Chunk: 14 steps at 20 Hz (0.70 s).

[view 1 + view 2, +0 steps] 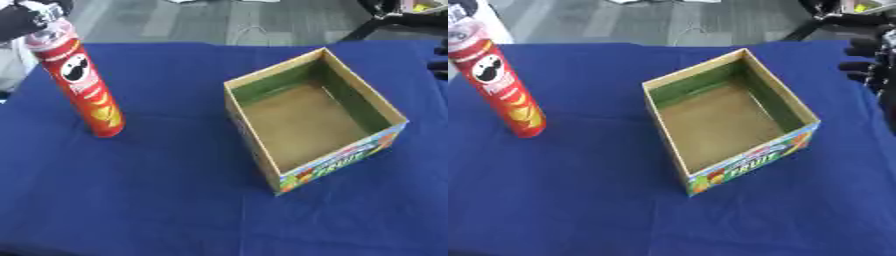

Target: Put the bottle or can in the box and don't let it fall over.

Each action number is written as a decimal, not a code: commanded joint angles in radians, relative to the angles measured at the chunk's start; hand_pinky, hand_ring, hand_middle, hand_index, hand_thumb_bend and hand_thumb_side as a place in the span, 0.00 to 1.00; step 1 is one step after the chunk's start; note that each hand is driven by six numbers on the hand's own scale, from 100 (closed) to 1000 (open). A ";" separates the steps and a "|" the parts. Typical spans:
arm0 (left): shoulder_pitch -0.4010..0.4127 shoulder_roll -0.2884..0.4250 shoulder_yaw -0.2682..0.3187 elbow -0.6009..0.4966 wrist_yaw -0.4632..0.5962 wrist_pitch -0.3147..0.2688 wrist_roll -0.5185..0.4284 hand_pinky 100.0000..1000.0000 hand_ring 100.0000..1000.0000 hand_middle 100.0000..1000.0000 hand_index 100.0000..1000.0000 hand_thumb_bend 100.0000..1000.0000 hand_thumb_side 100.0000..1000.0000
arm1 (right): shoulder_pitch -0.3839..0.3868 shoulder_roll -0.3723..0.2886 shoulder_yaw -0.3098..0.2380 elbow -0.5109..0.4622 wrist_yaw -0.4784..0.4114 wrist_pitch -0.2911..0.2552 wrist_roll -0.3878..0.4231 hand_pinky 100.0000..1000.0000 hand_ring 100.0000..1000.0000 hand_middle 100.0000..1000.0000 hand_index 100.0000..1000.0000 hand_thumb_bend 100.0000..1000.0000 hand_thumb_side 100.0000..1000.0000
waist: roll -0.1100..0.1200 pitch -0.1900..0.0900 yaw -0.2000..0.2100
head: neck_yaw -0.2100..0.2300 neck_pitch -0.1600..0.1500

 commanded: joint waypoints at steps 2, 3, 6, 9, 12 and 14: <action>-0.022 0.025 0.002 -0.014 -0.019 -0.003 -0.013 0.83 0.89 0.94 0.91 0.36 0.85 | -0.015 -0.024 -0.007 -0.013 0.003 -0.001 -0.001 0.86 0.73 0.74 0.78 0.00 0.97 | 0.000 -0.013 0.002 | 0.002 -0.008; -0.022 0.024 0.000 -0.015 -0.023 -0.003 -0.019 0.83 0.90 0.95 0.91 0.37 0.85 | -0.015 -0.024 -0.006 -0.013 0.003 -0.001 -0.001 0.86 0.73 0.74 0.78 0.00 0.97 | 0.000 -0.013 0.002 | 0.002 -0.010; -0.023 0.022 -0.001 -0.014 -0.032 -0.007 -0.036 0.84 0.90 0.96 0.91 0.40 0.84 | -0.015 -0.023 -0.006 -0.013 0.003 0.000 -0.001 0.86 0.73 0.74 0.78 0.00 0.97 | -0.001 -0.014 0.000 | 0.002 -0.014; -0.021 0.020 -0.001 -0.011 -0.044 -0.009 -0.041 0.85 0.90 0.96 0.91 0.42 0.83 | -0.015 -0.023 -0.007 -0.013 0.003 -0.001 -0.001 0.86 0.73 0.74 0.78 0.00 0.97 | -0.001 -0.014 -0.003 | 0.001 -0.018; -0.023 0.018 -0.001 -0.008 -0.055 -0.012 -0.044 0.85 0.90 0.96 0.91 0.43 0.83 | -0.015 -0.023 -0.007 -0.014 0.003 -0.001 -0.001 0.86 0.73 0.74 0.78 0.00 0.97 | -0.001 -0.014 -0.002 | 0.001 -0.018; -0.025 0.017 0.000 -0.008 -0.061 -0.013 -0.045 0.86 0.90 0.96 0.91 0.43 0.81 | -0.015 -0.023 -0.006 -0.013 0.004 -0.001 -0.001 0.86 0.73 0.74 0.78 0.00 0.97 | -0.001 -0.013 -0.001 | 0.002 -0.016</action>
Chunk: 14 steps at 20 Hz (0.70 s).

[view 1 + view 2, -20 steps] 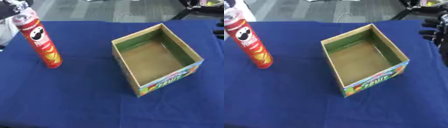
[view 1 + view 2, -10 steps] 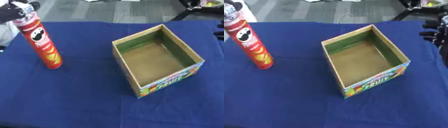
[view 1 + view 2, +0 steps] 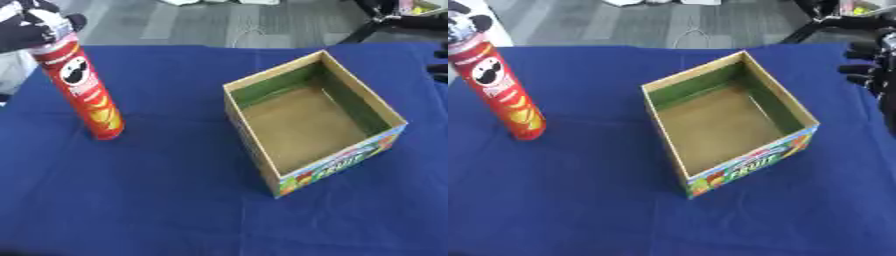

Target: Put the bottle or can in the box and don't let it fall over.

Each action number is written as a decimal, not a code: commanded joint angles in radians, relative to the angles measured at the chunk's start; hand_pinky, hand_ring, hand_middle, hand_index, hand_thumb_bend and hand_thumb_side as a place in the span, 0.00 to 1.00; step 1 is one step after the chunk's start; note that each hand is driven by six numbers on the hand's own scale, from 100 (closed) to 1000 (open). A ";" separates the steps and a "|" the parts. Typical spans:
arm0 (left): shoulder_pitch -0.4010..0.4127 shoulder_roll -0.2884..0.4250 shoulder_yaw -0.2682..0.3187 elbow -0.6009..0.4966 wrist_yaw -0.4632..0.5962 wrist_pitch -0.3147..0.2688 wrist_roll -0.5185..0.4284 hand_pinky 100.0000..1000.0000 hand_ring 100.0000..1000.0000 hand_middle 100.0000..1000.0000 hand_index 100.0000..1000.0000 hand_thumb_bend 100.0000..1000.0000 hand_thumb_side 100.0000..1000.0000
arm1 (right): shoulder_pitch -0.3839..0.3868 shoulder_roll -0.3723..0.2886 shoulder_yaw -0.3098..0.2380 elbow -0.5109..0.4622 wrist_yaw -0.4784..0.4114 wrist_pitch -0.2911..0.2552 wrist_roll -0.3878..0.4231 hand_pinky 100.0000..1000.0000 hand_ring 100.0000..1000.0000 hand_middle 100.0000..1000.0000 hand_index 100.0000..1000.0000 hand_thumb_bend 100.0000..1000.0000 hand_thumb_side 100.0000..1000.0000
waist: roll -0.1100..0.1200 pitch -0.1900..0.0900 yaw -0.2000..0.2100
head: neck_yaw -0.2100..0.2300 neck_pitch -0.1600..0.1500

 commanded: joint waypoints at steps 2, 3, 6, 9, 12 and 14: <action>-0.026 0.017 0.008 -0.006 -0.016 -0.002 -0.004 0.86 0.90 0.96 0.91 0.43 0.81 | -0.014 -0.023 -0.006 -0.013 0.004 0.000 -0.001 0.86 0.73 0.74 0.78 0.00 0.97 | -0.001 -0.013 0.002 | 0.003 -0.007; -0.027 0.015 0.009 -0.003 -0.017 -0.002 -0.004 0.86 0.91 0.97 0.91 0.43 0.81 | -0.014 -0.023 -0.006 -0.013 0.004 0.000 -0.001 0.86 0.73 0.74 0.78 0.00 0.97 | -0.001 -0.012 0.002 | 0.003 -0.008; -0.036 0.005 0.011 0.014 -0.016 -0.004 0.005 0.87 0.91 0.97 0.91 0.42 0.81 | -0.017 -0.022 -0.004 -0.013 0.005 0.001 0.000 0.86 0.73 0.74 0.78 0.00 0.97 | -0.003 -0.011 0.000 | 0.006 -0.010; -0.050 -0.008 0.008 0.033 -0.018 -0.013 0.016 0.88 0.91 0.97 0.91 0.42 0.81 | -0.017 -0.022 -0.004 -0.012 0.005 0.001 0.001 0.86 0.73 0.74 0.78 0.00 0.97 | -0.005 -0.009 -0.003 | 0.008 -0.011; -0.065 -0.023 0.009 0.054 -0.017 -0.018 0.022 0.87 0.91 0.97 0.91 0.42 0.82 | -0.019 -0.022 -0.004 -0.013 0.006 0.001 0.001 0.86 0.73 0.74 0.78 0.00 0.97 | -0.006 -0.007 -0.005 | 0.010 -0.012; -0.074 -0.034 0.011 0.070 -0.015 -0.021 0.028 0.87 0.91 0.97 0.91 0.41 0.82 | -0.021 -0.021 -0.004 -0.013 0.005 0.001 0.001 0.86 0.73 0.74 0.78 0.00 0.97 | -0.007 -0.006 -0.006 | 0.010 -0.012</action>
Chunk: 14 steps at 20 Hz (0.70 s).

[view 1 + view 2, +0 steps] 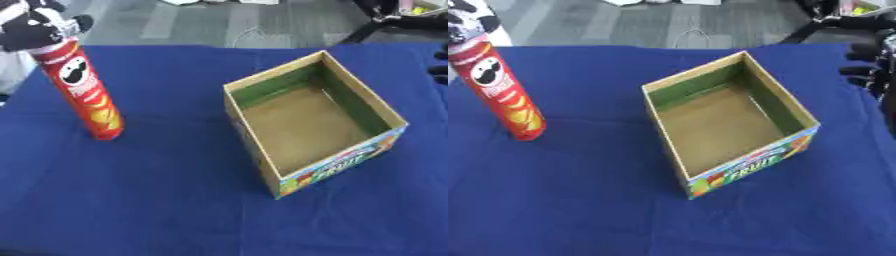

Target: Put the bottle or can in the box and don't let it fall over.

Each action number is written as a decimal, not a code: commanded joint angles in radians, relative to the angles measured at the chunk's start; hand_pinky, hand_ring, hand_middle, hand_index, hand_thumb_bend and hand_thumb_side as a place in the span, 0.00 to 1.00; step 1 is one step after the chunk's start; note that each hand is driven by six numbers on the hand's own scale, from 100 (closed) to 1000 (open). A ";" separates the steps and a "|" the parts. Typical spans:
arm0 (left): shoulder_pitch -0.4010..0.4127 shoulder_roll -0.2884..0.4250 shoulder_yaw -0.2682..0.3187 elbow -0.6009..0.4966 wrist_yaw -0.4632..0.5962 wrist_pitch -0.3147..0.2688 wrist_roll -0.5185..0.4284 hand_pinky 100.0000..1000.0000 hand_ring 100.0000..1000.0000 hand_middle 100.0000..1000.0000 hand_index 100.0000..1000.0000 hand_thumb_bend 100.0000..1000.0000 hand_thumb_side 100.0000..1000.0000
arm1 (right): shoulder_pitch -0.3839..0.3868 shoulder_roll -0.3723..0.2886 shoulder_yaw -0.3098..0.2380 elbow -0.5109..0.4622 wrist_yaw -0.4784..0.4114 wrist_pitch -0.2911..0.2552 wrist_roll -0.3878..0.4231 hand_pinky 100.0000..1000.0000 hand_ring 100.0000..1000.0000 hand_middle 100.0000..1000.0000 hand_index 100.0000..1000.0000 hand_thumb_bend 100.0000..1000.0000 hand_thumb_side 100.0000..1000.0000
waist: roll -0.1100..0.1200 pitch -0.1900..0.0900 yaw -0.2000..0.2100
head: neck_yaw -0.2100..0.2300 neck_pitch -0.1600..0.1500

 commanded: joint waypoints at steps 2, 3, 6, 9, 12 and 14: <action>-0.034 0.003 0.013 0.022 0.000 -0.008 0.017 0.87 0.91 0.97 0.91 0.40 0.82 | -0.019 -0.021 -0.004 -0.014 0.005 0.001 0.001 0.86 0.73 0.74 0.78 0.00 0.97 | -0.003 -0.012 -0.002 | 0.005 -0.013; -0.036 0.000 0.013 0.027 0.002 -0.010 0.020 0.87 0.91 0.97 0.91 0.40 0.82 | -0.020 -0.021 -0.004 -0.014 0.005 0.001 0.001 0.86 0.73 0.74 0.78 0.00 0.97 | -0.003 -0.011 -0.003 | 0.005 -0.013; -0.045 -0.010 0.015 0.038 0.006 -0.015 0.029 0.86 0.91 0.97 0.91 0.39 0.82 | -0.021 -0.020 -0.004 -0.013 0.005 0.002 0.002 0.86 0.73 0.74 0.78 0.00 0.97 | -0.004 -0.009 -0.003 | 0.006 -0.013; -0.056 -0.022 0.021 0.052 0.011 -0.023 0.045 0.85 0.90 0.97 0.90 0.38 0.81 | -0.023 -0.019 -0.002 -0.013 0.006 0.002 0.003 0.86 0.73 0.74 0.78 0.00 0.97 | -0.004 -0.007 -0.005 | 0.007 -0.016; -0.062 -0.030 0.025 0.056 0.017 -0.031 0.060 0.80 0.89 0.96 0.90 0.37 0.81 | -0.023 -0.019 -0.002 -0.013 0.006 0.002 0.004 0.86 0.73 0.74 0.78 0.00 0.97 | -0.005 -0.005 -0.006 | 0.007 -0.018; -0.063 -0.031 0.024 0.054 0.017 -0.034 0.068 0.75 0.88 0.95 0.89 0.36 0.80 | -0.022 -0.019 -0.002 -0.013 0.007 0.003 0.004 0.86 0.73 0.74 0.78 0.00 0.98 | -0.004 -0.004 -0.005 | 0.007 -0.017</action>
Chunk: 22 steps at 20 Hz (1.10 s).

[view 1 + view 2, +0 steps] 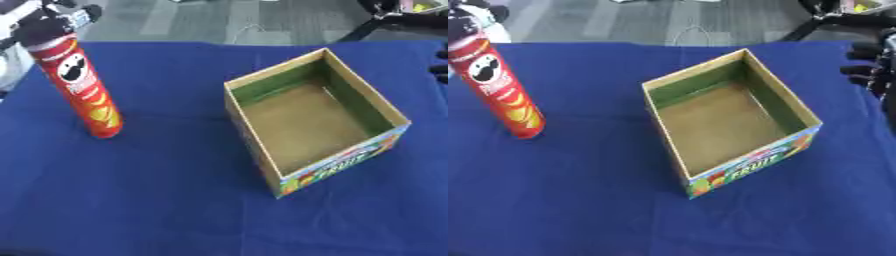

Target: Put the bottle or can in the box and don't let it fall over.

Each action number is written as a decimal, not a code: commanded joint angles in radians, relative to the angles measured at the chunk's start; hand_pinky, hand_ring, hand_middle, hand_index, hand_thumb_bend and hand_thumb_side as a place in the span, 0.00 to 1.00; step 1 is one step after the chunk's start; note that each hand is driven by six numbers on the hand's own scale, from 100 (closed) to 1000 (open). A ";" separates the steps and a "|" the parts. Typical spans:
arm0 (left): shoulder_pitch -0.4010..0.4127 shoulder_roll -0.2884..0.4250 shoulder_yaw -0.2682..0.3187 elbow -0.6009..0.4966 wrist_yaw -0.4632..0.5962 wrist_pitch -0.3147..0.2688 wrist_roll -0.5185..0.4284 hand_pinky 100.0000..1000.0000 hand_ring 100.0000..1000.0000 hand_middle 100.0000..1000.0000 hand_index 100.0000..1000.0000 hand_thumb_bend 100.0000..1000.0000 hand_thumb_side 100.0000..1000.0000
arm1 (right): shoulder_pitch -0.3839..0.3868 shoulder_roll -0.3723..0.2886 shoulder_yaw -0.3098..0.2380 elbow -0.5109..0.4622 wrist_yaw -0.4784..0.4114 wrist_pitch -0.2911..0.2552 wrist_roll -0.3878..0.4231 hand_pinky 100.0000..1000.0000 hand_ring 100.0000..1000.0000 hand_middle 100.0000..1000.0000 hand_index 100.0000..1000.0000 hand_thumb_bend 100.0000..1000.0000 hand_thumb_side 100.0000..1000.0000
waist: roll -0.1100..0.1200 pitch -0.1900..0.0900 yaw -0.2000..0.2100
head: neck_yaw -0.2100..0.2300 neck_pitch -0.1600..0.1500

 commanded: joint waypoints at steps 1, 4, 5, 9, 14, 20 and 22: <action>-0.020 0.020 0.014 -0.011 0.003 -0.003 0.012 0.74 0.88 0.95 0.89 0.35 0.80 | -0.015 -0.019 -0.007 -0.013 0.007 0.000 0.001 0.86 0.73 0.74 0.78 0.00 0.98 | 0.000 -0.014 0.000 | 0.002 -0.008; -0.019 0.022 0.008 -0.016 -0.009 0.009 0.000 0.70 0.87 0.94 0.89 0.35 0.78 | -0.014 -0.019 -0.007 -0.012 0.007 0.000 0.000 0.86 0.73 0.74 0.78 0.00 0.98 | 0.000 -0.014 0.001 | 0.002 -0.005; -0.019 0.022 0.007 -0.017 -0.014 0.014 -0.006 0.70 0.87 0.94 0.89 0.35 0.77 | -0.014 -0.019 -0.007 -0.012 0.007 0.000 0.000 0.86 0.73 0.74 0.78 0.00 0.98 | 0.000 -0.014 0.001 | 0.002 -0.004; -0.018 0.024 0.000 -0.021 -0.049 0.027 -0.040 0.69 0.86 0.94 0.89 0.36 0.72 | -0.015 -0.020 -0.008 -0.014 0.007 -0.001 -0.001 0.86 0.73 0.74 0.78 0.00 0.97 | 0.000 -0.015 0.000 | 0.004 -0.007; -0.023 0.019 -0.002 -0.014 -0.085 0.029 -0.067 0.64 0.82 0.89 0.86 0.31 0.63 | -0.014 -0.021 -0.008 -0.014 0.006 -0.001 -0.001 0.86 0.73 0.74 0.78 0.00 0.98 | -0.001 -0.016 -0.002 | 0.007 -0.008; -0.024 0.017 -0.001 -0.012 -0.100 0.022 -0.093 0.63 0.83 0.90 0.86 0.27 0.47 | -0.015 -0.020 -0.008 -0.015 0.005 -0.001 -0.002 0.86 0.73 0.74 0.78 0.00 0.98 | -0.001 -0.016 -0.001 | 0.008 -0.008; -0.024 0.015 0.000 -0.010 -0.096 0.020 -0.107 0.64 0.83 0.90 0.86 0.28 0.45 | -0.015 -0.021 -0.008 -0.014 0.005 -0.001 -0.002 0.86 0.73 0.74 0.78 0.00 0.98 | -0.001 -0.016 -0.001 | 0.008 -0.007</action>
